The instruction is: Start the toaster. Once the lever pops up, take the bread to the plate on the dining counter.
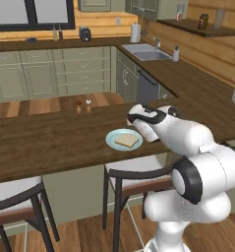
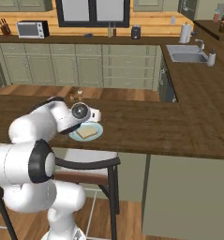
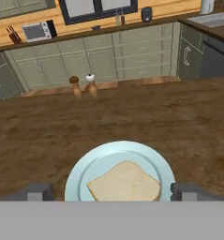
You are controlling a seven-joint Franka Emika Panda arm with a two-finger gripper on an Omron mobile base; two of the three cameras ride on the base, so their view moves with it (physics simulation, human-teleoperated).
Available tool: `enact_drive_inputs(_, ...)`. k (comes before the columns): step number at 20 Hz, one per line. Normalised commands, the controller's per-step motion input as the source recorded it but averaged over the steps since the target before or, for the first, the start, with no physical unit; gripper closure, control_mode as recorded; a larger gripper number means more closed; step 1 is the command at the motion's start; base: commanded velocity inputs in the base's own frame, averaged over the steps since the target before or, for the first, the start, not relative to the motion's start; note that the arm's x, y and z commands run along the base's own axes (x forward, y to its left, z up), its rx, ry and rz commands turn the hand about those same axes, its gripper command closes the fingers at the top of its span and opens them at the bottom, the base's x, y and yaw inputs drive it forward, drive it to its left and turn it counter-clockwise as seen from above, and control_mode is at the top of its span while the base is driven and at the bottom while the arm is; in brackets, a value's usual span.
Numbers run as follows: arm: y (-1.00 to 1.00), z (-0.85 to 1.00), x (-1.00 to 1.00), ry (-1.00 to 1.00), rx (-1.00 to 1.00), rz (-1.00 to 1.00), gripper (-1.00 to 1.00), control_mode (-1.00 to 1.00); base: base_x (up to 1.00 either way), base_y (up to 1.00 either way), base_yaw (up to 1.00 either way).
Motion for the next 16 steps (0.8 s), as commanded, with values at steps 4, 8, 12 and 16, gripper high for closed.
enact_drive_inputs(4, 0.0, 1.0, -1.0, 0.13, 0.02, -0.05, -1.0, -1.0, 0.0, 0.0, 0.0)
enact_drive_inputs(8, 0.0, 1.0, -0.97, 0.13, 0.05, -0.03, -1.0, -1.0, 0.0, 0.0, 0.0)
enact_drive_inputs(12, 0.0, 1.0, -0.9, 0.08, 0.02, -0.02, -1.0, -1.0, 0.0, 0.0, 0.0)
enact_drive_inputs(16, 0.0, 1.0, -0.99, 0.03, 0.0, -0.01, -1.0, -1.0, 0.0, 0.0, 0.0)
